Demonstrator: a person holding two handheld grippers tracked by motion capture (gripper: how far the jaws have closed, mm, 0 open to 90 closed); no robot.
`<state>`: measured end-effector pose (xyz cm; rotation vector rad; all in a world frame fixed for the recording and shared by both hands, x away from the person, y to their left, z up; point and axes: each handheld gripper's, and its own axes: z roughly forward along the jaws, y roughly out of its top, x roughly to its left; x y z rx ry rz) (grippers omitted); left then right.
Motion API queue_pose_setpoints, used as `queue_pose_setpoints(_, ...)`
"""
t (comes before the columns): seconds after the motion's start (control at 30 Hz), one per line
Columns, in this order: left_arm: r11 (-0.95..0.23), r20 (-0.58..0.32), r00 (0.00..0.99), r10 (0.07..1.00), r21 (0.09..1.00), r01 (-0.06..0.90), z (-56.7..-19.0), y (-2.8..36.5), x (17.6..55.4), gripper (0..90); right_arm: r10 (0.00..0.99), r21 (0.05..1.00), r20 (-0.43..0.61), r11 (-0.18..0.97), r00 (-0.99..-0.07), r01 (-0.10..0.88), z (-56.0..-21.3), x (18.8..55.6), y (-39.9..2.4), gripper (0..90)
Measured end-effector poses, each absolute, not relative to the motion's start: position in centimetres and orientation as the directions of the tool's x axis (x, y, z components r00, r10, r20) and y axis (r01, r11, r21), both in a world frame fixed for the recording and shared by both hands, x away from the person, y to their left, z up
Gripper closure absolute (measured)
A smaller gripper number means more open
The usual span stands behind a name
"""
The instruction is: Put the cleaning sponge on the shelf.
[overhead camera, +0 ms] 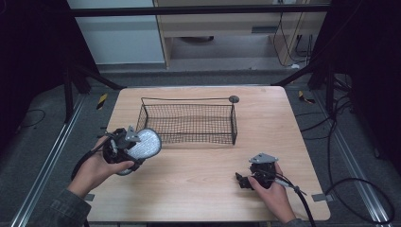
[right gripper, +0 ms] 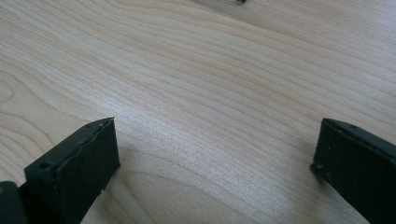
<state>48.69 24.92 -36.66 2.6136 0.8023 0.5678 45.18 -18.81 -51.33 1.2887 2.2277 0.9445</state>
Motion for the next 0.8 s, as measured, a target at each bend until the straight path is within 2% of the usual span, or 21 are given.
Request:
queue_pose_setpoints(0.47,-0.83,0.339,0.791,0.509,0.436,0.348,-32.8,21.8,54.4,14.1,0.868,0.722,-0.004,0.346,-0.496,0.6,-51.3,45.2,-18.8,0.4)
queue_pose_setpoints(0.8,-0.852,0.392,0.781,0.486,0.414,0.322,-32.4,20.3,56.2,14.3,0.867,0.723,-0.004,0.347,-0.498,0.598,-51.3,45.2,-18.8,0.7)
